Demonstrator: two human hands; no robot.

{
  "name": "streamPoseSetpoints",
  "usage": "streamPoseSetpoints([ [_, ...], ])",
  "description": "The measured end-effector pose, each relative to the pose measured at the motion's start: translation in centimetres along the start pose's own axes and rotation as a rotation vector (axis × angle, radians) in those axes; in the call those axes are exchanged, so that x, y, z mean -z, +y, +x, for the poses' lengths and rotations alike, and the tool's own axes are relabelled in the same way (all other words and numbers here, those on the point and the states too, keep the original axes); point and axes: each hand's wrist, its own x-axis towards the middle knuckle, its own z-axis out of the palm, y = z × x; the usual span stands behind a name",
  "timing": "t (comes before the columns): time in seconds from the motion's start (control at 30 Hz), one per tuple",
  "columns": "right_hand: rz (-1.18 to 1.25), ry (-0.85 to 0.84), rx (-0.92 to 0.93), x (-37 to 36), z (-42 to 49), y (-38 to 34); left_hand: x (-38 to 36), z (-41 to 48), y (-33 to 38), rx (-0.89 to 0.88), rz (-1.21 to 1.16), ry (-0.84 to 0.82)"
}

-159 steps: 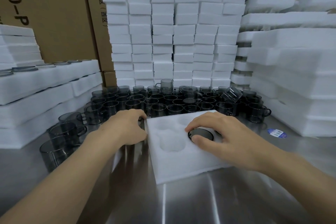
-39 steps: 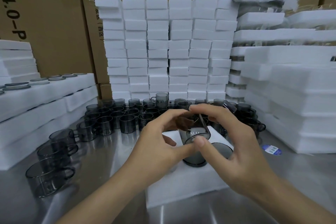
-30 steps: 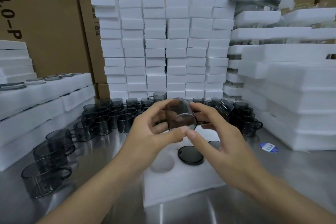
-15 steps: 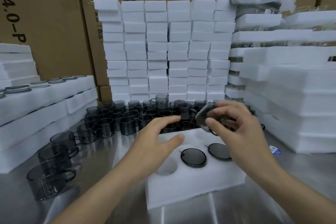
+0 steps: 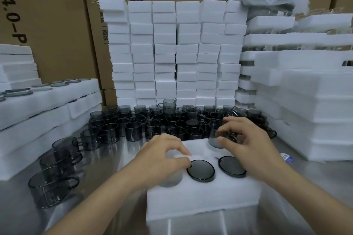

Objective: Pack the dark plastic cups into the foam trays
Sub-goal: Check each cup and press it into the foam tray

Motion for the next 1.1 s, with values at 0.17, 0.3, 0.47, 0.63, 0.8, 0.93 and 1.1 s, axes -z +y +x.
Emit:
streamPoseSetpoints([
  [0.17,-0.100,-0.118,0.035,0.0,0.0,0.1,0.1,-0.2,0.0,-0.012,0.018,-0.015],
  [0.3,-0.064,-0.175,-0.002,0.6,0.2,0.1,0.1,-0.2,0.1,-0.013,0.031,-0.021],
  [0.47,-0.053,-0.212,-0.037,1.0,0.5,0.8,0.1,-0.2,0.0,-0.017,0.036,-0.026],
  [0.63,-0.120,-0.237,-0.008,1.1,0.5,1.5,0.1,-0.2,-0.1,-0.021,0.032,-0.029],
  [0.8,-0.082,-0.185,-0.016,0.4,0.2,1.6,0.0,-0.2,0.0,-0.019,0.039,-0.028],
  [0.93,-0.080,-0.220,-0.110,0.3,0.5,2.2,0.1,-0.3,0.1,-0.018,0.041,-0.027],
  [1.1,-0.025,-0.310,-0.192,0.3,1.0,2.7,0.0,-0.2,0.1,-0.026,0.041,-0.020],
])
